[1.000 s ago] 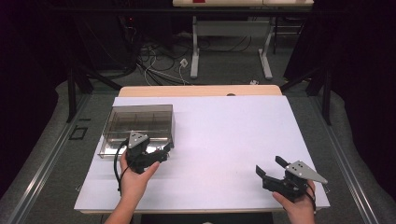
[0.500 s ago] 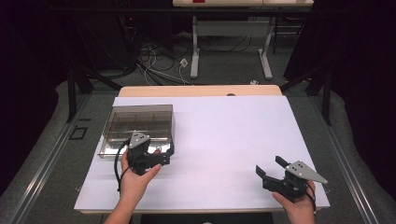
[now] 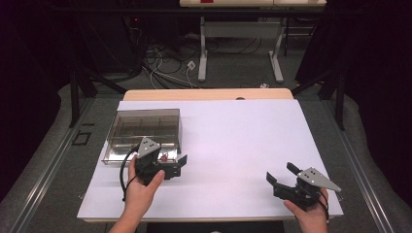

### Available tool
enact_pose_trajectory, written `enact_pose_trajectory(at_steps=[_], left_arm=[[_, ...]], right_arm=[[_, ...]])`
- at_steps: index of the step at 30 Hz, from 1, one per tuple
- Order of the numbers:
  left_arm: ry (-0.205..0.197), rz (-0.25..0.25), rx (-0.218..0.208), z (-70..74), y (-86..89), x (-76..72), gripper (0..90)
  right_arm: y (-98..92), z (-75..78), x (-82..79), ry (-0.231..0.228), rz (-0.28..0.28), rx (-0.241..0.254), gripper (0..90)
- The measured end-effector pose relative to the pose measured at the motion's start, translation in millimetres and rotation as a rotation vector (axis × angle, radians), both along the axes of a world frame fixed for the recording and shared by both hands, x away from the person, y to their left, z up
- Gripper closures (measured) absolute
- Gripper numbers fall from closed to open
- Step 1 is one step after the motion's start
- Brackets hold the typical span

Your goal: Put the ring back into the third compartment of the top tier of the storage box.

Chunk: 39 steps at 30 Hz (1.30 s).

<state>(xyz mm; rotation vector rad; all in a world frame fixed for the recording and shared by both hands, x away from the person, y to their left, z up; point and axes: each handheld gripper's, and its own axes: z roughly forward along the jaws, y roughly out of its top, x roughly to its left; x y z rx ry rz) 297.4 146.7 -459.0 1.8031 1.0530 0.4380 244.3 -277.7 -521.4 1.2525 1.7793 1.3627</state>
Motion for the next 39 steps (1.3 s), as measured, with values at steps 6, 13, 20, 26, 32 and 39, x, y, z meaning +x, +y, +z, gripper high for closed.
enact_pose_trajectory(at_steps=[6, 13, 20, 26, 32, 39], left_arm=[[-0.023, -0.041, -0.001, 5.7, 2.0, -8.2, 0.3], [-0.044, -0.083, 0.003, 10.0, 7.0, -19.1, 0.4], [-0.058, -0.108, -0.006, 7.4, 15.8, -28.8, 0.5], [-0.061, -0.119, -0.031, 0.9, 23.9, -37.2, 0.5], [-0.064, -0.137, -0.035, -10.6, 27.5, -44.6, 0.5], [-0.063, -0.161, -0.038, -25.1, 28.0, -51.0, 0.5]], right_arm=[[0.2, 0.7, -0.7, 0.002, 0.003, -0.008, 15.5], [1.8, 0.5, -1.2, -0.009, 0.011, -0.002, 15.4], [2.5, 0.4, -1.2, -0.022, 0.018, -0.009, 15.4], [2.5, 0.6, -1.7, -0.015, 0.022, -0.014, 15.3], [3.4, 0.4, -2.3, -0.017, 0.030, -0.022, 15.2], [4.1, -0.1, -1.7, -0.022, 0.031, -0.022, 15.2]])
